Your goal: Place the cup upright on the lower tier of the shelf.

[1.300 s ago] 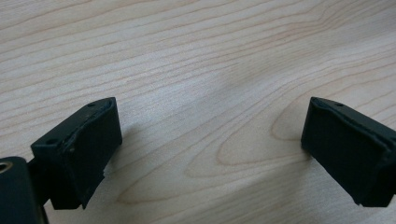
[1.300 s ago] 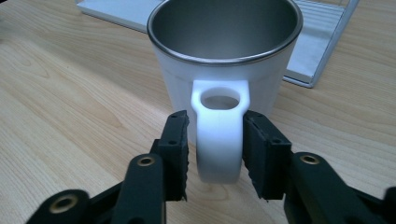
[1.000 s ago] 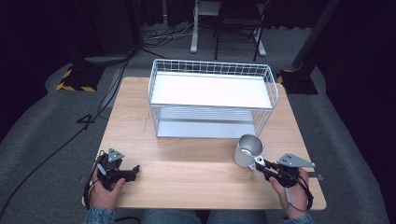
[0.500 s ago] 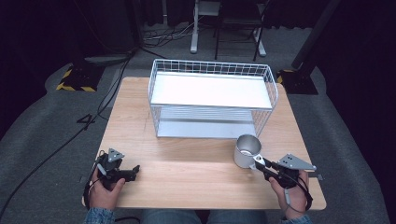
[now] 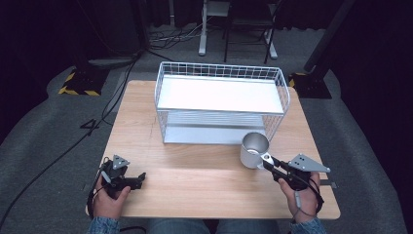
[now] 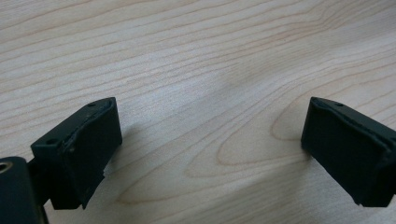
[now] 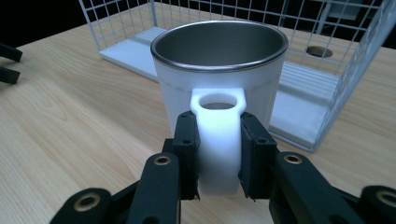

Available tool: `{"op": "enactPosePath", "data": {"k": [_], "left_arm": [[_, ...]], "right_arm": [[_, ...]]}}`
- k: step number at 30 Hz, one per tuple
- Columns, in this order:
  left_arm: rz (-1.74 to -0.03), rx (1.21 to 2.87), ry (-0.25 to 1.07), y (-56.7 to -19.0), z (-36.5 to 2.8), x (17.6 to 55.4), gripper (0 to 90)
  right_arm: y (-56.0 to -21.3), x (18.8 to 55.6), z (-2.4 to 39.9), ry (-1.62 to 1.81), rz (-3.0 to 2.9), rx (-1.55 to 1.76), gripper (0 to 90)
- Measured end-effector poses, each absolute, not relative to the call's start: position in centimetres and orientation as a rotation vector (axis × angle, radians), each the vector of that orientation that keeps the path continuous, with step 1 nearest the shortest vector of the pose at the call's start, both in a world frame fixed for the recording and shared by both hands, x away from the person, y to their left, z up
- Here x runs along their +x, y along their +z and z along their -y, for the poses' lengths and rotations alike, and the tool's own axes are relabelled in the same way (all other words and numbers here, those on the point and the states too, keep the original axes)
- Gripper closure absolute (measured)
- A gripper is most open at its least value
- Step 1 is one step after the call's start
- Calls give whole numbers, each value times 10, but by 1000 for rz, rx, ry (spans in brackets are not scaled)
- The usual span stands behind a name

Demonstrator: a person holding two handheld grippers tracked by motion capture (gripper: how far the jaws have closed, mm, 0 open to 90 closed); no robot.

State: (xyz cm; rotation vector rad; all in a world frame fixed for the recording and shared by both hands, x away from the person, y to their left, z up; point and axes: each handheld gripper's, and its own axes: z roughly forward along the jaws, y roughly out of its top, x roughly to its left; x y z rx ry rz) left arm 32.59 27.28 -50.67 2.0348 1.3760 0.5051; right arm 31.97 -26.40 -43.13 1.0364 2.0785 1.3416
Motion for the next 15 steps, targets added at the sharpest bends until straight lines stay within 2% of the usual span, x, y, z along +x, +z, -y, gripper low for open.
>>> {"op": "enactPosePath", "data": {"k": [15], "left_arm": [[-1376, 2035, 505, -507, -273, 326, 54]], "right_arm": [[-420, 361, 238, 1402, -2056, 987, 716]]}}
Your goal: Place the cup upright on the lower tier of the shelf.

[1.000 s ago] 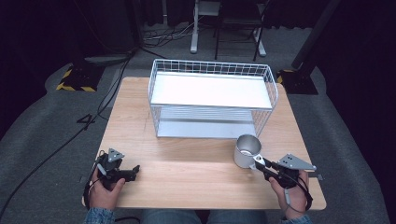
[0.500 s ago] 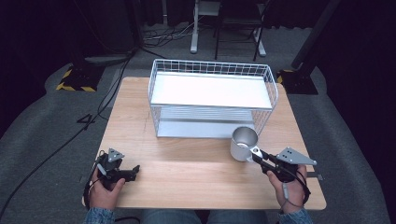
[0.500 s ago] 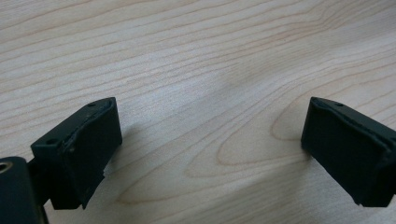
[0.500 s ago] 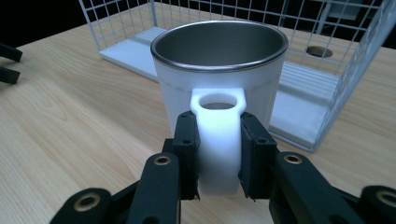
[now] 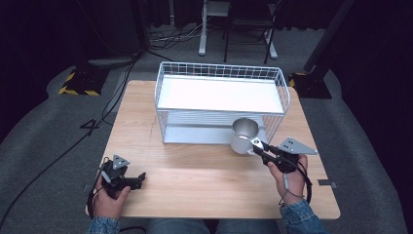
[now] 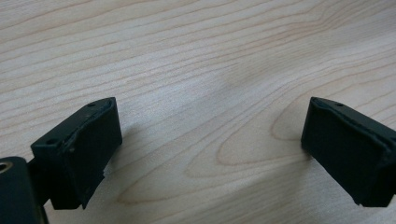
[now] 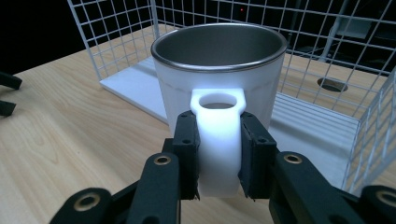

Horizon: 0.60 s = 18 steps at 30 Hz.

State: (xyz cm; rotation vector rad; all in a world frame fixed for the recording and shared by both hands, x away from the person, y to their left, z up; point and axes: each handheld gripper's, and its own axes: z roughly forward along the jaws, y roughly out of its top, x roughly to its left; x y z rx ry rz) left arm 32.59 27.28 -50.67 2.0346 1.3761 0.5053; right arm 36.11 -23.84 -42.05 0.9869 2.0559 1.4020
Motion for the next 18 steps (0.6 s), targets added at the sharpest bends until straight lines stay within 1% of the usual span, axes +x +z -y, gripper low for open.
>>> {"op": "enactPosePath", "data": {"k": [18], "left_arm": [[-1379, 2031, 506, -507, -273, 322, 54]], "right_arm": [[-427, 414, 214, 1430, -1980, 999, 716]]}}
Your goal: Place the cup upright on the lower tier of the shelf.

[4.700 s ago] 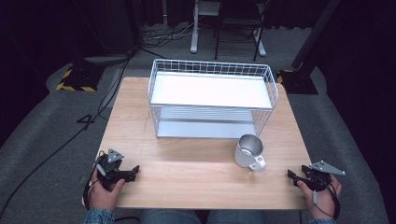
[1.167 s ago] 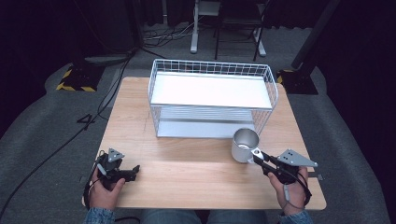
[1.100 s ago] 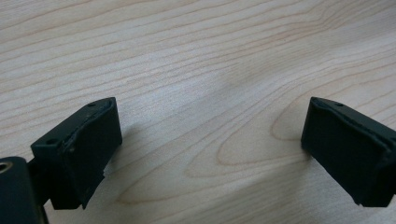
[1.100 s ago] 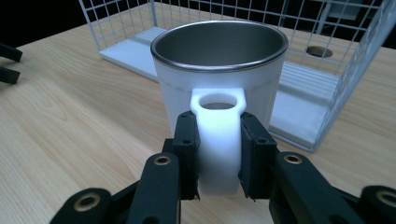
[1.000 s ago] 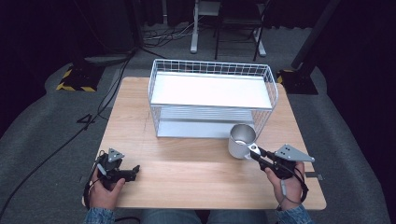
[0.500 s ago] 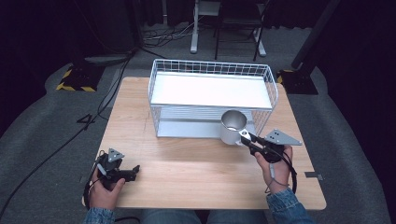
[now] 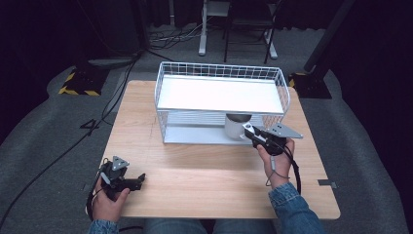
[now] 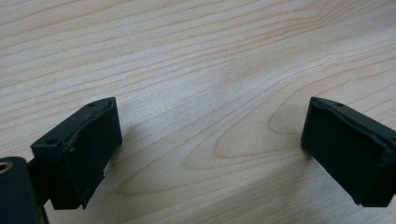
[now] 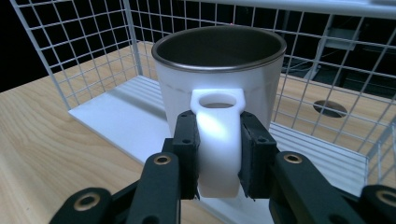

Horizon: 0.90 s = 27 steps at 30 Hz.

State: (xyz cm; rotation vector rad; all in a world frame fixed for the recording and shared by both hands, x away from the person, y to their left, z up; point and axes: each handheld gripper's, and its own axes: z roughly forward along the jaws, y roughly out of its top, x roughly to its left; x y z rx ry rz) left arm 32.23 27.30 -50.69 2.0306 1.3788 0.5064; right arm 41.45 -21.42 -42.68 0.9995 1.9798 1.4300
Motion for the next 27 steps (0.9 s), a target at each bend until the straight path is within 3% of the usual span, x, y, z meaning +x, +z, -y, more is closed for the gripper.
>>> {"op": "enactPosePath", "data": {"k": [27], "left_arm": [[-1379, 2042, 500, -507, -272, 325, 28]], "right_arm": [[-458, 453, 188, 1413, -1950, 1053, 714]]}}
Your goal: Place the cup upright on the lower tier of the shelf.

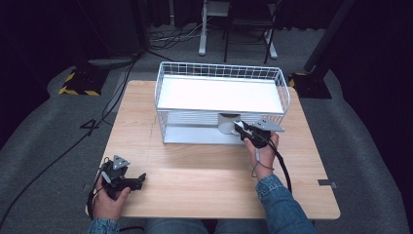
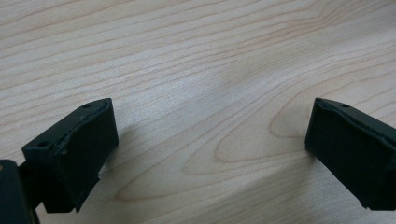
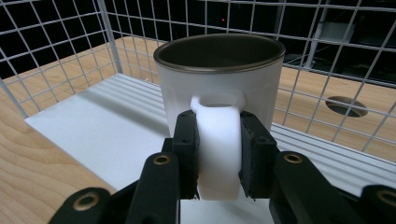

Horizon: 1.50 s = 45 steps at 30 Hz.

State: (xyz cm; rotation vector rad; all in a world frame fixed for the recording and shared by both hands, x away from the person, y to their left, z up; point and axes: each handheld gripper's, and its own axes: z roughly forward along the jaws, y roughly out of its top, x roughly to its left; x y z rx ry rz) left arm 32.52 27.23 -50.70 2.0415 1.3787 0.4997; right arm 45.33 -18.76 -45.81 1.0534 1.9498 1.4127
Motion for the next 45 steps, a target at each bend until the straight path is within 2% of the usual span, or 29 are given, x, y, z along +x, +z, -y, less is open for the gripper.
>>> {"op": "enactPosePath", "data": {"k": [6, 23, 45], "left_arm": [[-1379, 2041, 500, -507, -272, 325, 28], [-1378, 2043, 499, -507, -272, 325, 27], [-1381, 2041, 499, -507, -272, 326, 24]], "right_arm": [[-459, 453, 191, 1355, -1973, 1074, 696], [-451, 446, 195, 1323, -1952, 1117, 432], [-407, 382, 237, 1372, -2034, 1056, 356]]}}
